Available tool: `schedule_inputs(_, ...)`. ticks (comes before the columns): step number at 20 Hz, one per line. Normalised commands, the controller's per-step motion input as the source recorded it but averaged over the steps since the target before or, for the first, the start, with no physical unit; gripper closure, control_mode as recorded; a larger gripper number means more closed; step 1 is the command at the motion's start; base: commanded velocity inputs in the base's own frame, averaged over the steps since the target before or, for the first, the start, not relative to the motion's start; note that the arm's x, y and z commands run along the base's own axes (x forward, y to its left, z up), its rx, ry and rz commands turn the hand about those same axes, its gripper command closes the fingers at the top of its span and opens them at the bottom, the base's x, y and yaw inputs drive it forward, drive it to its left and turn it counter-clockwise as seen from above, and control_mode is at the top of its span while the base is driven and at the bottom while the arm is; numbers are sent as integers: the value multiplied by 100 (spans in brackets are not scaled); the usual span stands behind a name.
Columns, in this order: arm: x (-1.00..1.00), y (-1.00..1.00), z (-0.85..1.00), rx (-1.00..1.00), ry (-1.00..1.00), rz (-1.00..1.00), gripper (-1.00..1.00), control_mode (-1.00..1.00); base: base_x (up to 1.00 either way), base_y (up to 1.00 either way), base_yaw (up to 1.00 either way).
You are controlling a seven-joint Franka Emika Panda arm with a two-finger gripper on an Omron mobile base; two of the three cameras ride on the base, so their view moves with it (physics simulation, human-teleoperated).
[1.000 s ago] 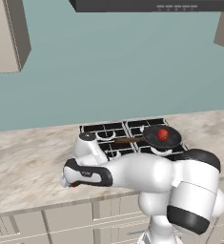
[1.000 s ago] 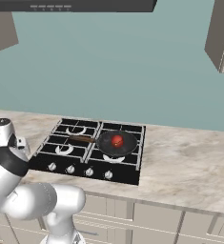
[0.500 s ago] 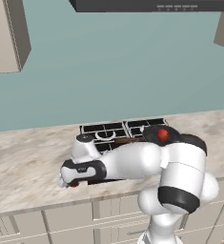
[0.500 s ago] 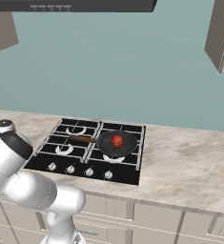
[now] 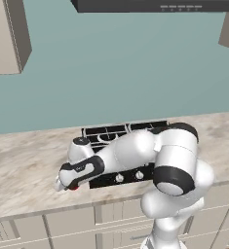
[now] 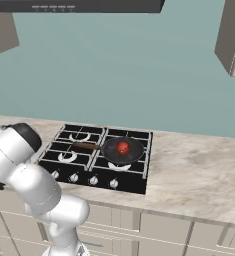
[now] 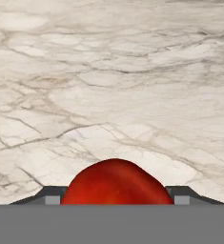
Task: Place the pan on the front right burner on the stove. Then place the tomato and the onion in the pan and turn on the front right burner.
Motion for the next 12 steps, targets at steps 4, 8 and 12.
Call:
schedule_inputs(4, -1, -1, 10, 0, -6, 0, 100, -100, 0, 0, 0)
schedule_inputs(8, 0, -19, 49, 0, -12, 0, 100, -100, 0, 0, 0)
schedule_inputs(12, 0, -32, 61, 0, -11, -1, 100, -100, 0, 0, 0)
